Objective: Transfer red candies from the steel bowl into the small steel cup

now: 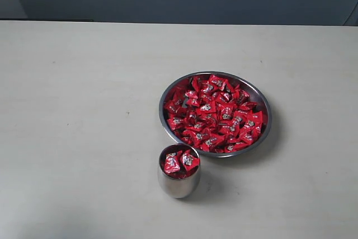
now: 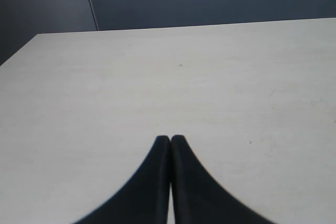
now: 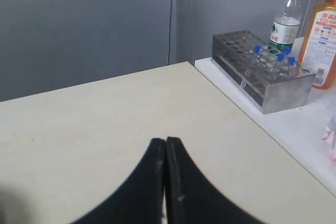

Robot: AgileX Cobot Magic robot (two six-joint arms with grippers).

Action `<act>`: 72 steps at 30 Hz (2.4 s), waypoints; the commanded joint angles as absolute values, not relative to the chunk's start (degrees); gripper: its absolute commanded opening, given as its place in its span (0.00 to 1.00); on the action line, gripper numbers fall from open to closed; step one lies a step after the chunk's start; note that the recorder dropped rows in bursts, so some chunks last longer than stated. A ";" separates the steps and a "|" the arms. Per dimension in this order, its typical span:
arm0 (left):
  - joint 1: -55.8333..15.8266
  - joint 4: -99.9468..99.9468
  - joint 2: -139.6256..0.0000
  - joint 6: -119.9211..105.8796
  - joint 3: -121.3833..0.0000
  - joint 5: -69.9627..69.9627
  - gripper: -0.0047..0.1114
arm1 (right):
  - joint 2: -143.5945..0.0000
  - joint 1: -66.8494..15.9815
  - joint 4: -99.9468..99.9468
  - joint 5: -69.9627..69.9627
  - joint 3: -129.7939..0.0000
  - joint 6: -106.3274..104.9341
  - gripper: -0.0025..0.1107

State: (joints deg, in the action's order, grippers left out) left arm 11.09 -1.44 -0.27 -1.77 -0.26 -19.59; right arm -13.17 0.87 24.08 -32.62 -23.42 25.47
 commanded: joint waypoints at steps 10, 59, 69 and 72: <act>10.72 -1.55 0.00 -1.68 0.00 -19.14 0.04 | -10.67 1.19 1.79 -22.40 -12.55 0.81 0.02; 10.72 -1.55 0.00 -1.68 0.00 -19.14 0.04 | -0.17 -3.00 0.84 -19.48 0.00 -2.67 0.02; 10.72 -1.55 0.00 -1.68 0.00 -19.14 0.04 | -0.17 -3.00 0.84 -19.48 0.00 -2.67 0.02; 10.72 -1.55 0.00 -1.68 0.00 -19.14 0.04 | -0.17 -3.00 0.84 -19.48 0.00 -2.67 0.02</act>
